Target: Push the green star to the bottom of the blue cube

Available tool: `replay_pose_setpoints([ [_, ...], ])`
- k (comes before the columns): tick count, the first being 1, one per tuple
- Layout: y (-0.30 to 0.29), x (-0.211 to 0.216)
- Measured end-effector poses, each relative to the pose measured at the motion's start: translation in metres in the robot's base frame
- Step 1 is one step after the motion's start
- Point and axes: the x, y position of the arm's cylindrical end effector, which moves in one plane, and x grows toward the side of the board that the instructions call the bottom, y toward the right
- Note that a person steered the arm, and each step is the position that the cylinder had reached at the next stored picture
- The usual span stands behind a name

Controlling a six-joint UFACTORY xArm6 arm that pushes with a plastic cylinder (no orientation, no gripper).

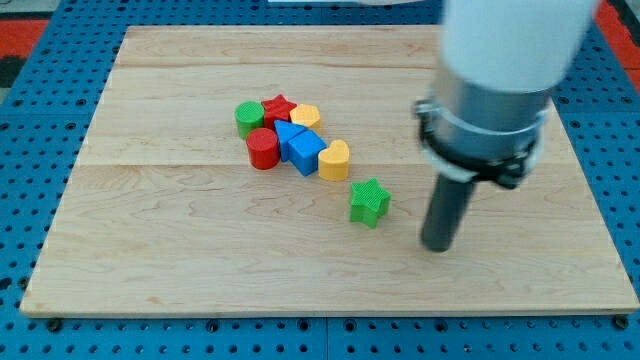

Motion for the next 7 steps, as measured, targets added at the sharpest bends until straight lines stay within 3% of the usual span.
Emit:
replay_pose_setpoints([
  [2,-0.063,-0.011],
  [3,-0.064,-0.009],
  [4,-0.015,0.002],
  [7,-0.08,-0.029],
])
